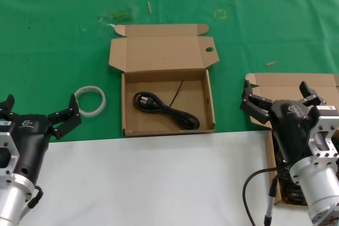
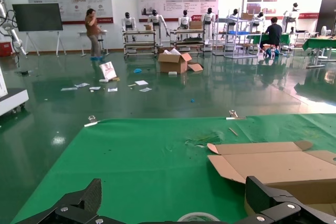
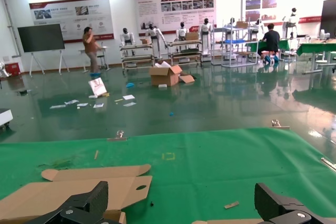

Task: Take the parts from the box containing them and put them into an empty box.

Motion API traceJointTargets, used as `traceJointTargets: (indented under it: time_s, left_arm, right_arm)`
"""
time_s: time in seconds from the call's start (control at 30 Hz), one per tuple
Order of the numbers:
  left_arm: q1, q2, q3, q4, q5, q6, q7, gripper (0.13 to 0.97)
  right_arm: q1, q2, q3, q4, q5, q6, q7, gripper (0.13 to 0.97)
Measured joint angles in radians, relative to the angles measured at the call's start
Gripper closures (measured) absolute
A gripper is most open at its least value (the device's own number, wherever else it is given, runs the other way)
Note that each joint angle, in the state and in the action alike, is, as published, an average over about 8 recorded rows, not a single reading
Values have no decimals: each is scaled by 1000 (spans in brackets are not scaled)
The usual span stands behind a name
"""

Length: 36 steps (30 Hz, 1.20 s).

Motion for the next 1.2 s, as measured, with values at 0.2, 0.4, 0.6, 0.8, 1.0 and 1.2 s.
traceJointTargets:
  time_s: [0.2, 0.4, 0.6, 0.8, 1.0, 1.2]
  left_arm:
    - [0, 0, 0, 0, 0, 0, 0, 132]
    - [0, 0, 0, 0, 0, 0, 0, 132]
    - [0, 0, 0, 0, 0, 0, 0, 132]
    - [0, 0, 0, 0, 0, 0, 0, 132]
    - [0, 0, 0, 0, 0, 0, 0, 132]
    - [0, 0, 0, 0, 0, 0, 0, 132]
  right_arm:
    - [0, 0, 0, 0, 0, 0, 0, 129]
    - [0, 0, 0, 0, 0, 0, 0, 129]
    - [0, 0, 0, 0, 0, 0, 0, 129]
    - [0, 0, 0, 0, 0, 0, 0, 129]
    - [0, 0, 0, 0, 0, 0, 0, 129]
    - [0, 0, 0, 0, 0, 0, 0, 129]
